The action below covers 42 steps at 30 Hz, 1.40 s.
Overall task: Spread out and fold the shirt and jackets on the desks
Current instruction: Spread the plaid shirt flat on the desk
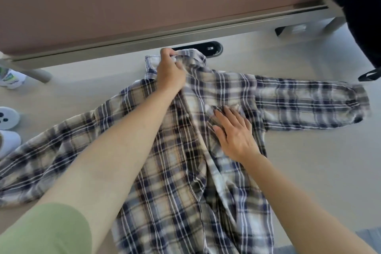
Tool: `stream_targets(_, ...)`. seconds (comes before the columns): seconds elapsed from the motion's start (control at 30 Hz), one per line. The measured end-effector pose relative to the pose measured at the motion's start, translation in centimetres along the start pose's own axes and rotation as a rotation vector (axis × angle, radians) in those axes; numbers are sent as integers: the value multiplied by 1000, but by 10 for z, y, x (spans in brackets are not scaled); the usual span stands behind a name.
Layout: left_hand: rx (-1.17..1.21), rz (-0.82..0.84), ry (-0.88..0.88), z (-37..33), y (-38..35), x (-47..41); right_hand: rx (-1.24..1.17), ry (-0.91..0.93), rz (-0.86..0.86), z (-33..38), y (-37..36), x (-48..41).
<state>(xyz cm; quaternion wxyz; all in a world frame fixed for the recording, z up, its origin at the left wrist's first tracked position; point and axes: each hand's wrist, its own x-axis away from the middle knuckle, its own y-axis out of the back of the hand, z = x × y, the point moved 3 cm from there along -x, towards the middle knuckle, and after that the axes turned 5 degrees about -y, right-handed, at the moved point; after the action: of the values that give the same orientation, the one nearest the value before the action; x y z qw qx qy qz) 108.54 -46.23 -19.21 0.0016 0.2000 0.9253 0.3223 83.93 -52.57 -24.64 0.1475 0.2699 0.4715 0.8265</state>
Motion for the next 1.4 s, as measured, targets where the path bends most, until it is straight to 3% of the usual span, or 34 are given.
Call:
stream_targets(0.07,3,-47,104,8,6,-11,52,-9,28,-7,-6,4)
stream_targets(0.17,90,12,300,28,7,1,122,-28,71,-12,-16,10)
stream_targets(0.43,355,176,427,56,-5,120,136,8,59,-26,-16,21)
stream_targets(0.53,294,255,508,57,-13,160,113,-38,6,-37,-12,37)
stream_targets(0.73,-71,490,585,56,-4,212,29,-252,-197,-62,0,100)
stream_targets(0.83,-100,637,636,52,5,239,-103,-422,-123,-80,4,130)
stream_targets(0.93,-177,679,516,50,5,262,-32,-489,34,-92,-2,154)
stream_targets(1.1,-20,525,442,39,-9,287,-1,-440,155,-90,-17,177)
stream_targets(1.23,-94,554,181,40,-14,312,-351,-522,64,-95,0,187)
stream_targets(1.3,-263,619,85,56,-15,336,-487,-622,-30,-106,14,194)
stream_targets(1.4,-496,541,-104,87,-13,375,-450,-676,-152,-124,31,202)
